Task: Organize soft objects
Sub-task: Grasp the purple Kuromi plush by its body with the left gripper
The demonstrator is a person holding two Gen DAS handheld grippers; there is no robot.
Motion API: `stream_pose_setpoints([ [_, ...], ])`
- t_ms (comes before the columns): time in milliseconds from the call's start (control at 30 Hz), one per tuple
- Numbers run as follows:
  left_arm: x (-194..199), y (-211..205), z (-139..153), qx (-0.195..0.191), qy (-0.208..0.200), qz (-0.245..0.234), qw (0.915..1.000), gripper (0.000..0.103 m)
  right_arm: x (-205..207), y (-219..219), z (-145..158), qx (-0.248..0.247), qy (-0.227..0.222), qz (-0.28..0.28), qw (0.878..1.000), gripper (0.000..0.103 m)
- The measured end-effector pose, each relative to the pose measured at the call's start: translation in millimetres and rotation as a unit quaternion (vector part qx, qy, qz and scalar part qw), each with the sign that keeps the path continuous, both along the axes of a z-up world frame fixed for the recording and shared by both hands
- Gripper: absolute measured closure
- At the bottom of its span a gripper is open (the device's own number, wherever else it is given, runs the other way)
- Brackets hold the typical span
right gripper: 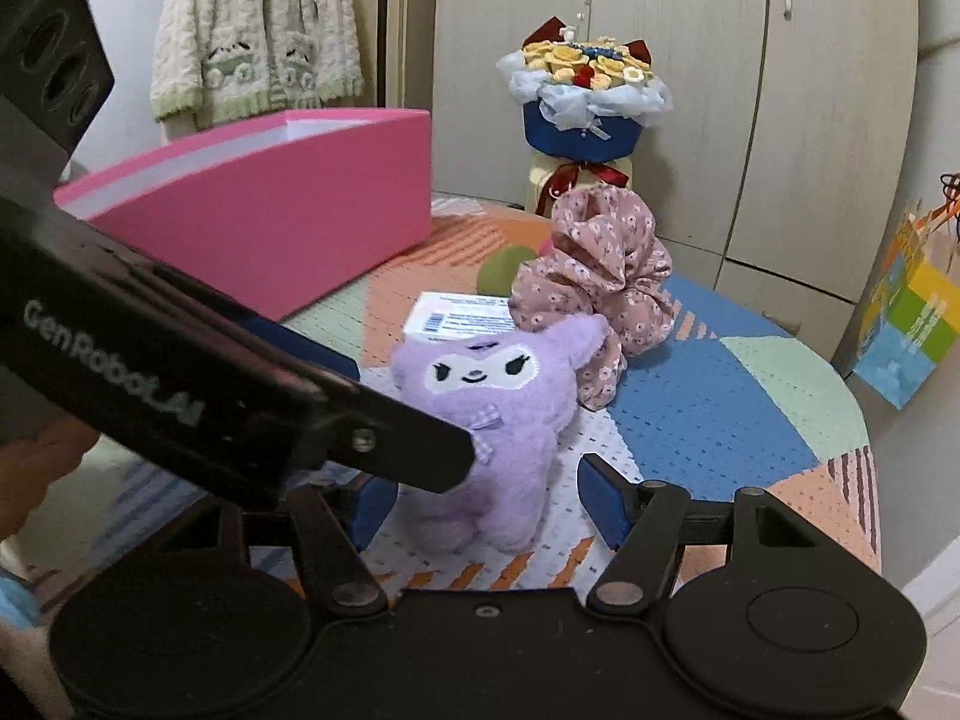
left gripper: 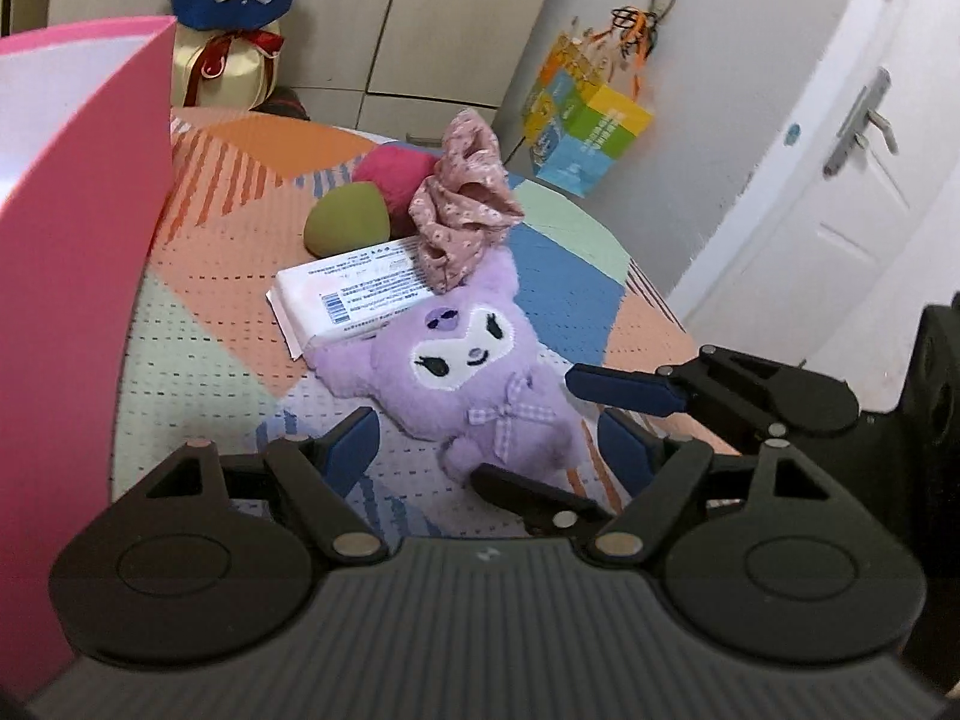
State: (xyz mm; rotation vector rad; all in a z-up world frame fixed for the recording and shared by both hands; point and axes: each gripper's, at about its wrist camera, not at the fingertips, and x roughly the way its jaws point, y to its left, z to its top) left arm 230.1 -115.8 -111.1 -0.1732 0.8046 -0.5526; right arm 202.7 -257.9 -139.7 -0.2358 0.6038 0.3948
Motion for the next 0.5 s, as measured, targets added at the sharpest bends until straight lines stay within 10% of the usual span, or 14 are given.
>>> stream_pose_setpoints([
  [500, -1.0, -1.1, -23.6, -0.046, 0.013, 0.044, 0.9979, 0.043, -1.2, 15.0, -10.6, 0.030, 0.010, -0.048, 0.998, 0.044],
])
